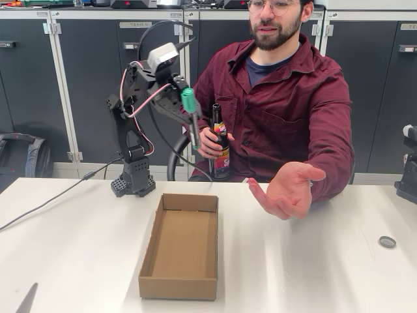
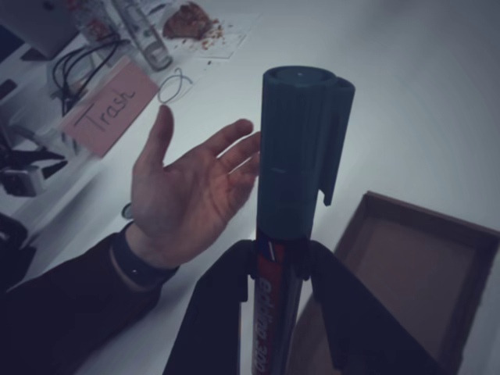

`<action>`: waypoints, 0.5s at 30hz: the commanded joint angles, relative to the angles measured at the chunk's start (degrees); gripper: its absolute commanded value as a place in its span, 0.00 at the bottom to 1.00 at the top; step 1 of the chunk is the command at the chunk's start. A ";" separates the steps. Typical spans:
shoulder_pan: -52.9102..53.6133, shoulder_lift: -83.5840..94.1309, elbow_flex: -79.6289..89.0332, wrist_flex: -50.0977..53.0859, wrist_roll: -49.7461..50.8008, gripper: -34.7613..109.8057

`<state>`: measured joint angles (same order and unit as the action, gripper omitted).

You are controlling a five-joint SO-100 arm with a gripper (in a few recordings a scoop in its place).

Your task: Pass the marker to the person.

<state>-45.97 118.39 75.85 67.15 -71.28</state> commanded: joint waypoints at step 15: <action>-1.23 -21.80 -19.07 -13.27 5.27 0.21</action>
<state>-51.77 97.03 61.44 57.74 -65.13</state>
